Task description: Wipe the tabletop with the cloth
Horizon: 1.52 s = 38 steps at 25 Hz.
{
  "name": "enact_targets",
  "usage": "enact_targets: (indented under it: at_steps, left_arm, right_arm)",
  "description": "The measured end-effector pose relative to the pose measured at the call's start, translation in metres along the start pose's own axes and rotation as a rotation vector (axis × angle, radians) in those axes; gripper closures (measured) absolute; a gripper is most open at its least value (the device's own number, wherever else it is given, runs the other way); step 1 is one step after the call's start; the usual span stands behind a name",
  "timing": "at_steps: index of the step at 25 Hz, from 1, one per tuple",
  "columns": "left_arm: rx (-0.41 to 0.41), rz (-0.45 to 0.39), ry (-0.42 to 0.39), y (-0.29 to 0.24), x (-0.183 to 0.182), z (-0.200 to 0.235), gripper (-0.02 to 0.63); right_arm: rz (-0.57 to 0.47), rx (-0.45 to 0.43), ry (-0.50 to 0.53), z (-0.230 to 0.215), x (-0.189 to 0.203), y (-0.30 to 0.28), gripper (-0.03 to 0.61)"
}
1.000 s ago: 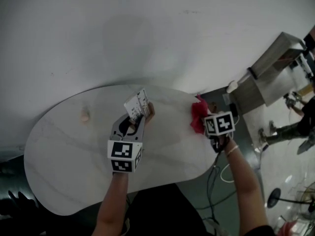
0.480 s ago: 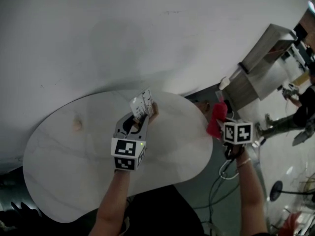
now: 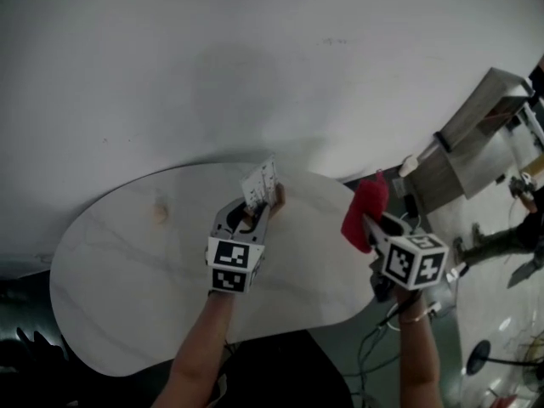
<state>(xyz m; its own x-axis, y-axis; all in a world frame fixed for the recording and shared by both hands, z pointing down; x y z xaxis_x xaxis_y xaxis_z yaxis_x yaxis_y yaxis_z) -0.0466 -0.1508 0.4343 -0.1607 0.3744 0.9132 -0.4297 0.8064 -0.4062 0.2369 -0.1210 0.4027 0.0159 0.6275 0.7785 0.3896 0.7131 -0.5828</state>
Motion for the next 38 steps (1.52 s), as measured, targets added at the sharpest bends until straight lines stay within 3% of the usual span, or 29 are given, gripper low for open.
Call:
enact_targets:
  at_steps: [4, 11, 19, 30, 38]
  left_arm:
    - [-0.012, 0.006, 0.001, 0.001, 0.002, 0.007, 0.486]
    - [-0.016, 0.010, 0.010, -0.002, 0.005, 0.013, 0.486]
    - [-0.007, 0.023, 0.007, -0.023, 0.018, 0.018, 0.486]
    - [-0.031, 0.054, 0.022, -0.066, 0.040, 0.030, 0.486]
    - [-0.031, 0.068, -0.008, -0.082, 0.042, 0.033, 0.485]
  right_arm:
    - [-0.036, -0.081, -0.092, 0.026, -0.003, -0.009, 0.532]
    - [-0.034, -0.104, -0.102, 0.048, -0.003, -0.019, 0.532]
    - [-0.055, -0.054, -0.040, 0.054, -0.009, -0.027, 0.532]
    - [-0.004, 0.008, 0.021, 0.048, 0.003, -0.038, 0.532]
    - [0.019, 0.002, 0.034, 0.048, 0.005, -0.047, 0.532]
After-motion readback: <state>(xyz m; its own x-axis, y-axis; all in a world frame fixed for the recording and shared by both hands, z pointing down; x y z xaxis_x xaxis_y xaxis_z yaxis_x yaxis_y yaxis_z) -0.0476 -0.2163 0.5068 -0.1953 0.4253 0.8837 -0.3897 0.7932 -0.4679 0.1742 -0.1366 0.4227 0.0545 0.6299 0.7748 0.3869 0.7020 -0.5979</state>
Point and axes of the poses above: the fingertips, and each gripper's own axes: y backward along the fingers, z to its left, x out of its underside, the point moved 6 cm from there along y, backward along the fingers, and after that the axes turned 4 degrees about y, right-handed, at the moved point
